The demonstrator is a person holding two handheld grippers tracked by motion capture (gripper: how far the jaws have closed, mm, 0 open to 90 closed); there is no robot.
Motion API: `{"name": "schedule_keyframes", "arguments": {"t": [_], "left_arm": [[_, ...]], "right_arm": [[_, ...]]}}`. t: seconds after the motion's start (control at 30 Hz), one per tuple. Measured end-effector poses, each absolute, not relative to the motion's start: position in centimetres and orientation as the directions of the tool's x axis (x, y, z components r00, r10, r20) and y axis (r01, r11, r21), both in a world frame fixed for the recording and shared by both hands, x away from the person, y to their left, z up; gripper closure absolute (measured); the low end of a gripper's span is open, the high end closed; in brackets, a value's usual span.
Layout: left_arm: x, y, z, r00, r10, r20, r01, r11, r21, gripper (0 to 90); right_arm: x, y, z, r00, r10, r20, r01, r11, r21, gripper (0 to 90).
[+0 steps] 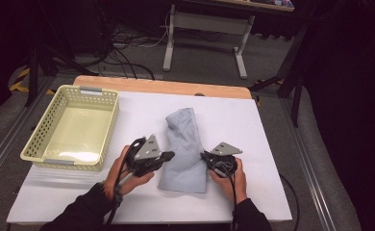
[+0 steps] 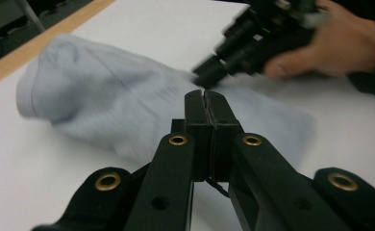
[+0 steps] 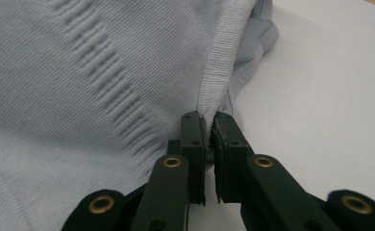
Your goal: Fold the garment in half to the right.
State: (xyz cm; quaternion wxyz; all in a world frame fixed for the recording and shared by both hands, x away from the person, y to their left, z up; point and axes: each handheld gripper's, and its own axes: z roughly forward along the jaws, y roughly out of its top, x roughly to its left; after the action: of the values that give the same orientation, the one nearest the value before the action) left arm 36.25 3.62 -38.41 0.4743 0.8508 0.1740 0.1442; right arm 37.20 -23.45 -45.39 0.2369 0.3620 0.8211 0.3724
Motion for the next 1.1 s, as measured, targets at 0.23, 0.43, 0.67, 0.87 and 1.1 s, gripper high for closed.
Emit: {"name": "schedule_keyframes", "arguments": {"t": [0.23,0.43,0.67,0.87,1.1], "left_arm": [[40.1,-0.1,-40.4,0.884,0.461,0.069,0.199,-0.508,0.838,85.4],[41.5,-0.4,-43.3,0.85,0.521,0.075,0.278,-0.565,0.777,89.6],[41.3,1.2,-45.2,0.842,0.536,0.061,0.303,-0.564,0.769,89.8],[39.4,2.5,-43.0,0.864,0.495,0.091,0.23,-0.549,0.804,89.6],[36.6,4.0,-42.1,0.906,0.411,0.099,0.178,-0.585,0.792,86.8]], "right_arm": [[36.9,-23.6,-45.2,-0.637,0.761,-0.122,0.407,0.467,0.785,84.5],[36.4,-23.4,-45.0,-0.644,0.753,-0.135,0.415,0.493,0.765,84.5],[35.7,-22.0,-45.2,-0.673,0.722,-0.16,0.404,0.54,0.738,84.5],[36.3,-22.6,-44.3,-0.671,0.727,-0.149,0.399,0.523,0.753,84.2],[37.2,-23.1,-43.2,-0.638,0.752,-0.167,0.379,0.496,0.781,84.4]]}}
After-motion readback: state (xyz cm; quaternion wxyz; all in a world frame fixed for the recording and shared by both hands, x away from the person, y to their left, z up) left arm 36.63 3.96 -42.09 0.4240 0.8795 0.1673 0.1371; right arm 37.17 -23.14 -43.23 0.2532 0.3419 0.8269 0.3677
